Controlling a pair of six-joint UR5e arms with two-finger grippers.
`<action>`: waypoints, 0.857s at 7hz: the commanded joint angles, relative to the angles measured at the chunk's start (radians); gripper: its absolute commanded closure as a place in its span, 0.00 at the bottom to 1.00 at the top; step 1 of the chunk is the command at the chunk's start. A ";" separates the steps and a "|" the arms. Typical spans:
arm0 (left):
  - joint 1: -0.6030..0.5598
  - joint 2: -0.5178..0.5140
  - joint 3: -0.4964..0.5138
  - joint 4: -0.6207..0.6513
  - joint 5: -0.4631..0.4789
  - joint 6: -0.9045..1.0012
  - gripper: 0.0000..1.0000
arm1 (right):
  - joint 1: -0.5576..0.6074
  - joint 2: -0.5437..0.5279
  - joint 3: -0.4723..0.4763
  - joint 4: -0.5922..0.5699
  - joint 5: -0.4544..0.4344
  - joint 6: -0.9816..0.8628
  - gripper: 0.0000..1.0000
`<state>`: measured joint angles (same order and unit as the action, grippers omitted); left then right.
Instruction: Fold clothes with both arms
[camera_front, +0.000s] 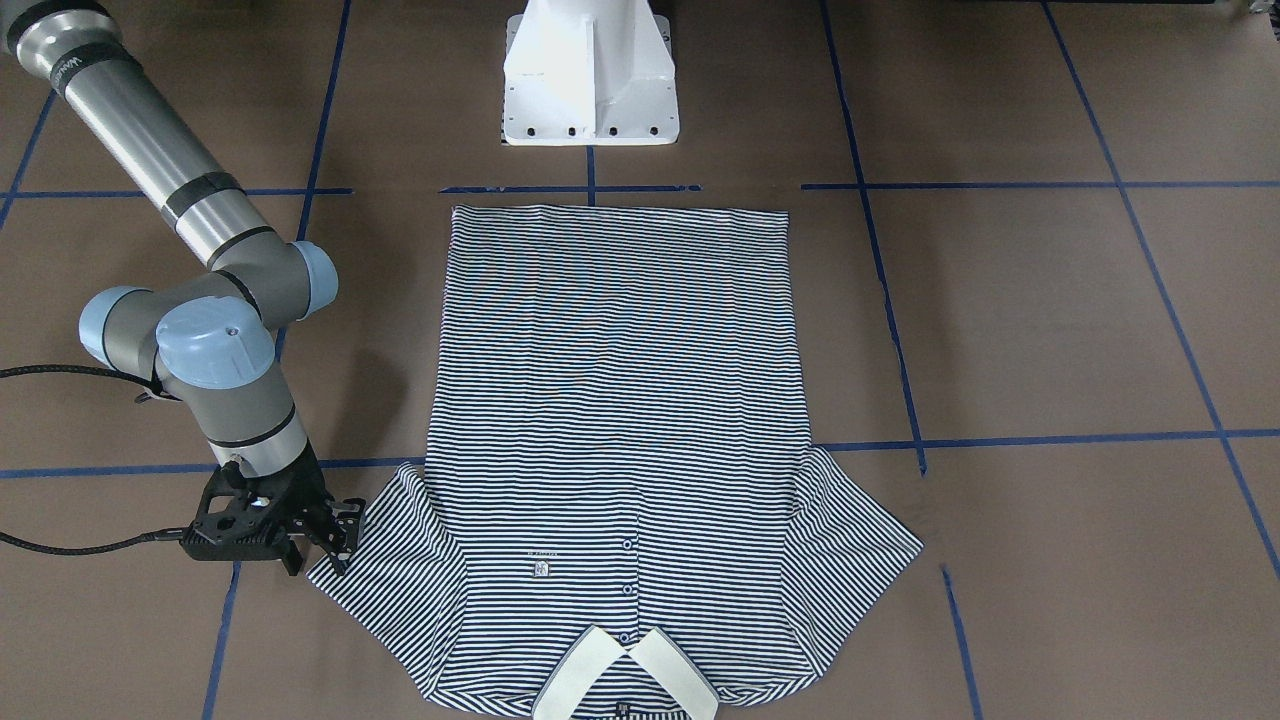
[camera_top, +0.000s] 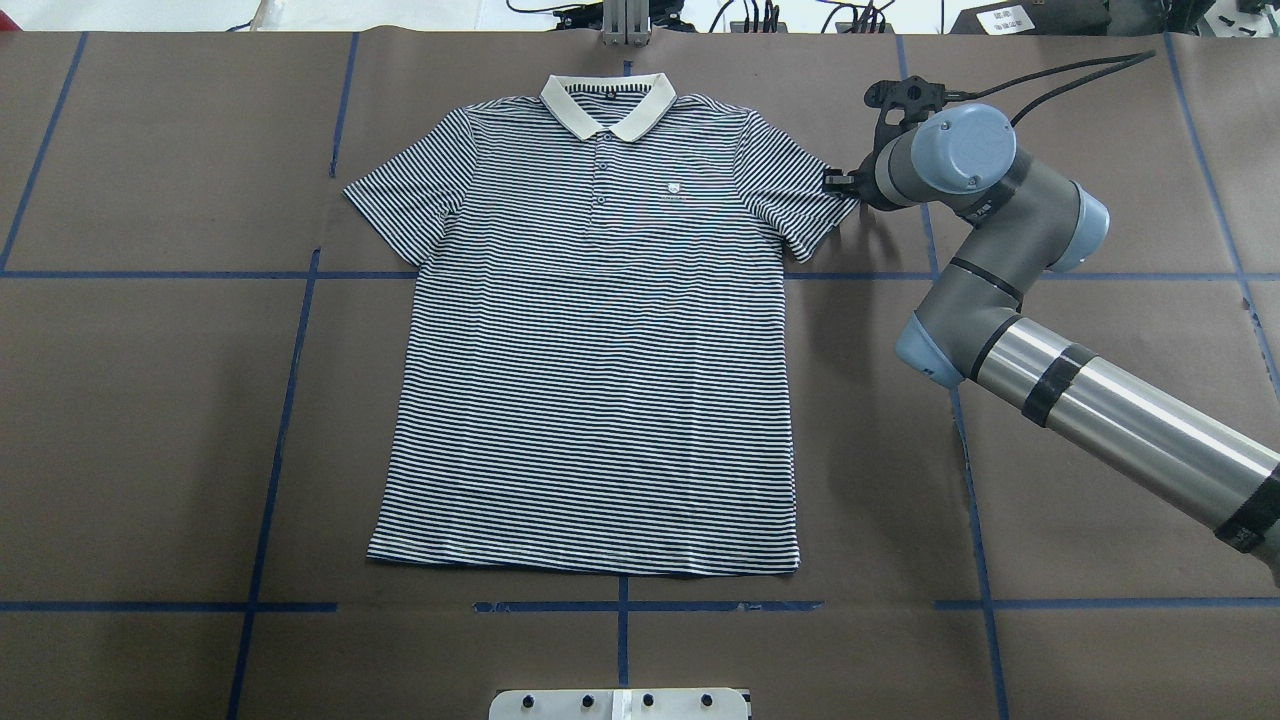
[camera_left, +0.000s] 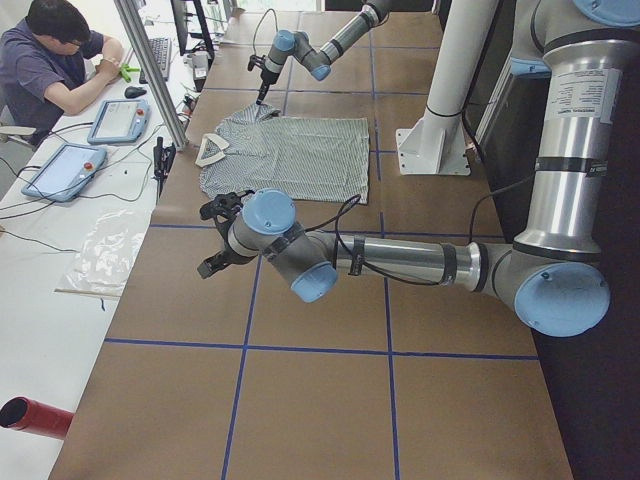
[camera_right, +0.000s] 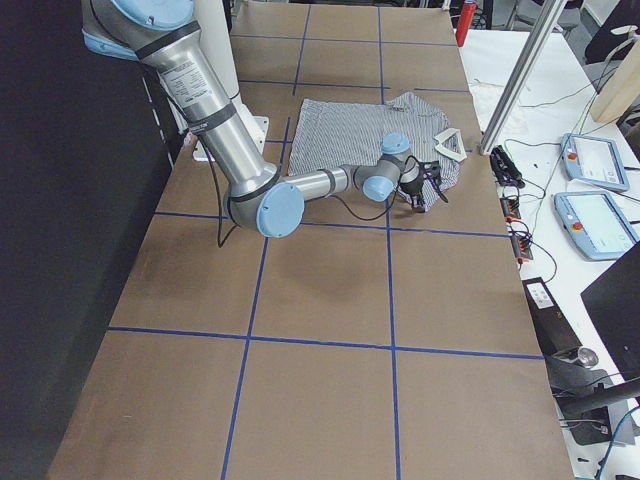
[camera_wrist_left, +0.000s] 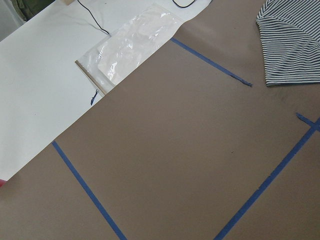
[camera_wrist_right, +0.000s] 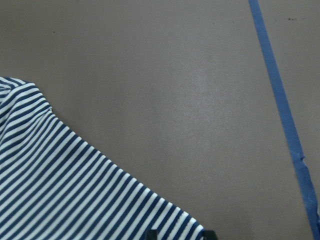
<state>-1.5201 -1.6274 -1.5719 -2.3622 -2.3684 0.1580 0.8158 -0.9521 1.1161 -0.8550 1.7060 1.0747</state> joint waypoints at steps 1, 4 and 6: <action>0.000 0.003 0.004 -0.008 0.000 0.000 0.00 | 0.000 0.025 0.007 -0.009 0.000 0.007 1.00; 0.000 0.004 0.004 -0.006 0.000 0.000 0.00 | -0.042 0.161 0.040 -0.265 -0.104 0.101 1.00; 0.000 0.006 0.004 -0.008 0.000 0.000 0.00 | -0.151 0.274 0.002 -0.383 -0.292 0.325 1.00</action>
<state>-1.5202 -1.6225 -1.5678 -2.3689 -2.3685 0.1581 0.7236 -0.7410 1.1419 -1.1789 1.5190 1.2762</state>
